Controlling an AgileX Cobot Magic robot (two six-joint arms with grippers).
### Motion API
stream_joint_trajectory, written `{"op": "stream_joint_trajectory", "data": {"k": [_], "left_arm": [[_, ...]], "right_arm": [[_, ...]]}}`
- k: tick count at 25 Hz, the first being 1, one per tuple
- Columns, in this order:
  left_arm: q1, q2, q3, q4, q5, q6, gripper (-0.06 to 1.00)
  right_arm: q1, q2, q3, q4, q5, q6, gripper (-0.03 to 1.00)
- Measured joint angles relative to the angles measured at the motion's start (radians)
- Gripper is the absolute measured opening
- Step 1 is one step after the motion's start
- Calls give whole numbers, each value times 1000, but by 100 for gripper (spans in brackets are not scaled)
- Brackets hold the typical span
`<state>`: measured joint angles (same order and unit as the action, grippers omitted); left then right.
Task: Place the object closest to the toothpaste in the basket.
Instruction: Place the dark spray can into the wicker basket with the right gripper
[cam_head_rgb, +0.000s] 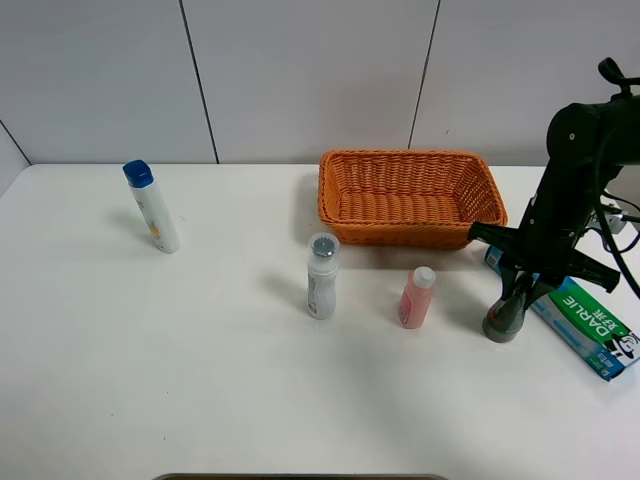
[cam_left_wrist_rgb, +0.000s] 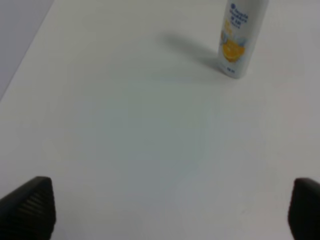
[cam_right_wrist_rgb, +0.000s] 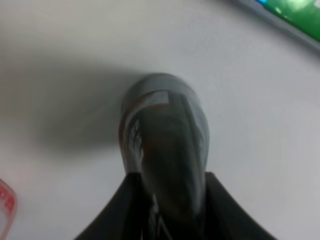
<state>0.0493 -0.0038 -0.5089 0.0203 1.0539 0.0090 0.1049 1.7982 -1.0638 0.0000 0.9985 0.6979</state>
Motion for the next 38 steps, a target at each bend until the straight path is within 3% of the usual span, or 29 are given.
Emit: {"op": "stream_joint_trajectory", "data": {"k": [14, 23, 30, 38], "left_arm": [[0, 0, 0, 0, 0, 0, 94], [0, 0, 0, 0, 0, 0, 94], [0, 0, 0, 0, 0, 0, 94], [0, 0, 0, 0, 0, 0, 94]], "right_arm": [[0, -92, 1, -11, -23, -6, 26], [0, -288, 1, -13, -159, -53, 26], [0, -329, -29, 64, -230, -190, 26], [0, -303, -82, 91, -417, -305, 26]]}}
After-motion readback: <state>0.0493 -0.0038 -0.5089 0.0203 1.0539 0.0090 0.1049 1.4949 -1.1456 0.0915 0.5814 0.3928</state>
